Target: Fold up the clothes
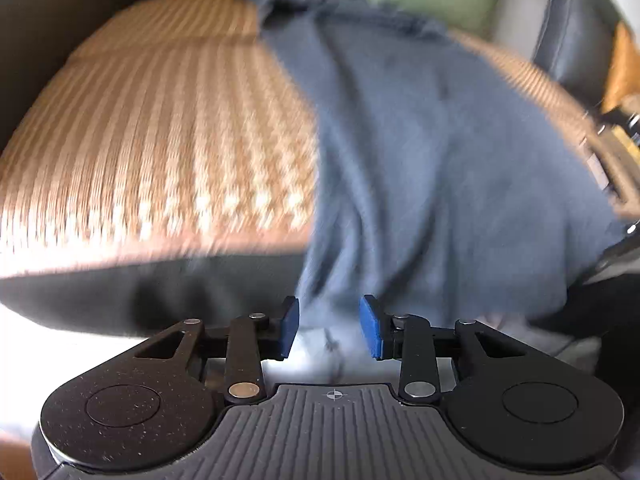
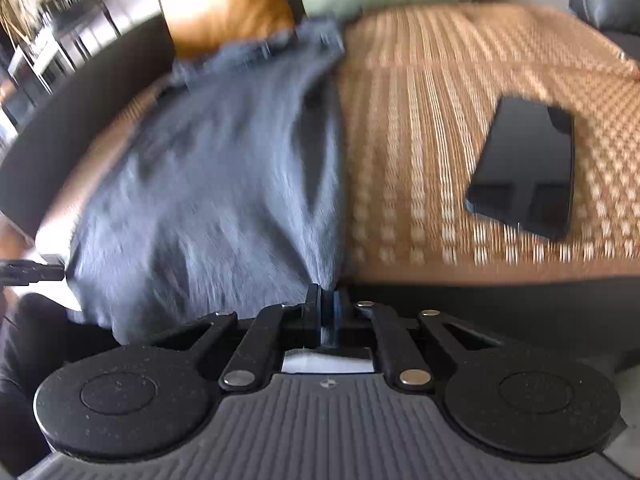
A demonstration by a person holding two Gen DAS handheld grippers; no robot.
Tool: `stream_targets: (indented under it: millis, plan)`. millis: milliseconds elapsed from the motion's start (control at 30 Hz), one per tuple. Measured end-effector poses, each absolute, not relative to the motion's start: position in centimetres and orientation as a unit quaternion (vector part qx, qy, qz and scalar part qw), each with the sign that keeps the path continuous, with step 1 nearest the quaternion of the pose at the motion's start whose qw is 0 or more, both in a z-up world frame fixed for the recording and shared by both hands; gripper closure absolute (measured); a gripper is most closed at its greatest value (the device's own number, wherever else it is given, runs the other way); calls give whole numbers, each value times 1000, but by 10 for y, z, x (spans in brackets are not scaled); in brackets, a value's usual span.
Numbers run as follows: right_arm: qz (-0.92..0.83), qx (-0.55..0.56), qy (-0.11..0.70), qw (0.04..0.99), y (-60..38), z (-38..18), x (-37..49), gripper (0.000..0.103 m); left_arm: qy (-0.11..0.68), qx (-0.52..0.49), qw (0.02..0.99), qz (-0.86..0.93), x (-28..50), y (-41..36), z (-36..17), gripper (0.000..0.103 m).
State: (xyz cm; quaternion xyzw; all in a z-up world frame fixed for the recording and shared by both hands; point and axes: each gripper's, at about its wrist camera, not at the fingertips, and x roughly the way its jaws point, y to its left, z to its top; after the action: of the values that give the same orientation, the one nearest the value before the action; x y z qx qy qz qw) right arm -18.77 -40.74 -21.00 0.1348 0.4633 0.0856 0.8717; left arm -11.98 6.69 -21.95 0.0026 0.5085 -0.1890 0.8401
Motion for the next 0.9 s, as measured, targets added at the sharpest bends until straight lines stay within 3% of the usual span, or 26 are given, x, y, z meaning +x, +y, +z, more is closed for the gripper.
stream_targets:
  millis: [67, 100, 133, 167, 200, 400, 633, 667, 700, 733, 767, 800, 833, 900]
  plan:
    - [84, 133, 471, 868, -407, -216, -189, 91, 506, 7, 842, -187, -129, 66, -223, 46]
    - [86, 138, 472, 867, -407, -216, -192, 82, 496, 15, 848, -184, -133, 64, -222, 36]
    - [90, 139, 472, 866, -407, -216, -195, 61, 485, 23, 855, -182, -137, 62, -221, 31]
    - [91, 131, 473, 866, -406, -215, -197, 52, 474, 31, 862, -178, -141, 59, -221, 22]
    - [93, 120, 474, 867, -404, -215, -199, 46, 458, 46, 872, -166, -143, 56, -221, 21]
    - [94, 92, 483, 866, -396, -216, -193, 47, 457, 113, 861, -190, -141, 28, -231, 21]
    - [93, 72, 488, 865, -388, -225, -189, 47, 474, 123, 853, -182, -121, 12, -247, 22]
    - [93, 72, 488, 865, -388, -226, -188, 47, 483, 113, 848, -183, -116, 8, -249, 31]
    - [91, 72, 487, 866, -387, -227, -187, 47, 493, 98, 842, -196, -115, 9, -249, 85]
    - [90, 74, 486, 866, -387, -228, -186, 47, 502, 79, 835, -210, -113, 9, -249, 101]
    - [93, 77, 486, 865, -388, -228, -186, 49, 508, 45, 828, -232, -113, 13, -243, 99]
    - [97, 81, 487, 864, -389, -228, -186, 85, 513, 10, 820, -254, -113, 16, -237, 100]
    - [119, 110, 485, 860, -396, -225, -187, 100, 516, -23, 811, -275, -114, 20, -231, 100]
    - [152, 159, 473, 853, -409, -218, -191, 100, 516, -71, 799, -301, -113, 32, -221, 100]
